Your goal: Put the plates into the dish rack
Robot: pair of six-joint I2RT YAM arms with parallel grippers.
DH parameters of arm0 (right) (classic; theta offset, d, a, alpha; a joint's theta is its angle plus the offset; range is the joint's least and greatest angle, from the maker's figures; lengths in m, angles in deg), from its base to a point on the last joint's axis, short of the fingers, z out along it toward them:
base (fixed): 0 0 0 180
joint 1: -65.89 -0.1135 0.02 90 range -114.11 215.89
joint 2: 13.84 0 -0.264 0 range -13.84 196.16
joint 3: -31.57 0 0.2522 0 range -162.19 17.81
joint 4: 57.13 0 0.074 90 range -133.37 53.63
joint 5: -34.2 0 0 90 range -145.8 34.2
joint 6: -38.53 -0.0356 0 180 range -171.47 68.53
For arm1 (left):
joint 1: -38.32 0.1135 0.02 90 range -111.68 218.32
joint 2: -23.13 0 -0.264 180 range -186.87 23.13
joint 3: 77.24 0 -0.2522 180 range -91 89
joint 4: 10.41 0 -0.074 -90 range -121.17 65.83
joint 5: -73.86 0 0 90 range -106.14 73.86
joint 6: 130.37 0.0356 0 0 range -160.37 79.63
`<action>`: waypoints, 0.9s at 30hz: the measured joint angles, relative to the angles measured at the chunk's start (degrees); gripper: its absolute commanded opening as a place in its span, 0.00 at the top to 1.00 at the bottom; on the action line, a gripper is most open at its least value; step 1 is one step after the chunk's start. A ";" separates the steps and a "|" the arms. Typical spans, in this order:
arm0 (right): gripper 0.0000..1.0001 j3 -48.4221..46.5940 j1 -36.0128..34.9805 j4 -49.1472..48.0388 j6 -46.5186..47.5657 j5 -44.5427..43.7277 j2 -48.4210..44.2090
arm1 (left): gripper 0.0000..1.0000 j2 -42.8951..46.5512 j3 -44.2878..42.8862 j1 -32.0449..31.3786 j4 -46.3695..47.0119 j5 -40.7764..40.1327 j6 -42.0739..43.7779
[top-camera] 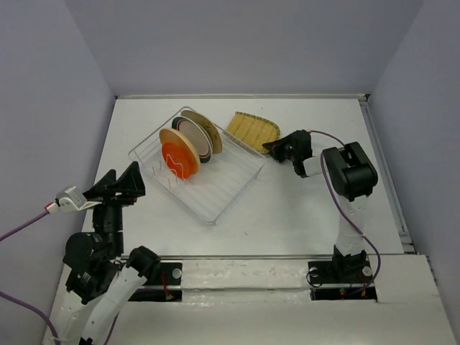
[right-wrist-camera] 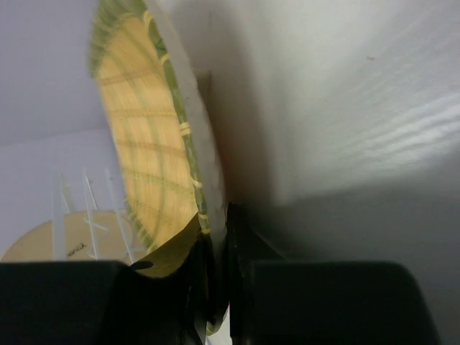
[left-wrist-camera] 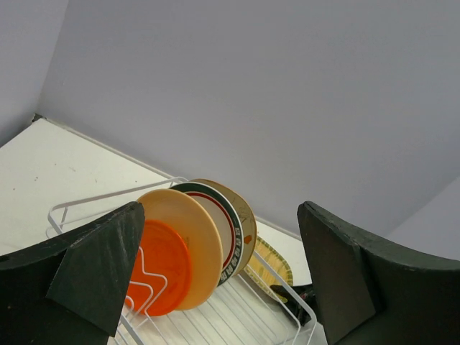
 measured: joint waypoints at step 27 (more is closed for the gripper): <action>0.93 -67.91 -39.52 61.72 61.75 -42.45 -20.46 | 0.01 1.73 0.00 1.27 0.04 -1.03 0.11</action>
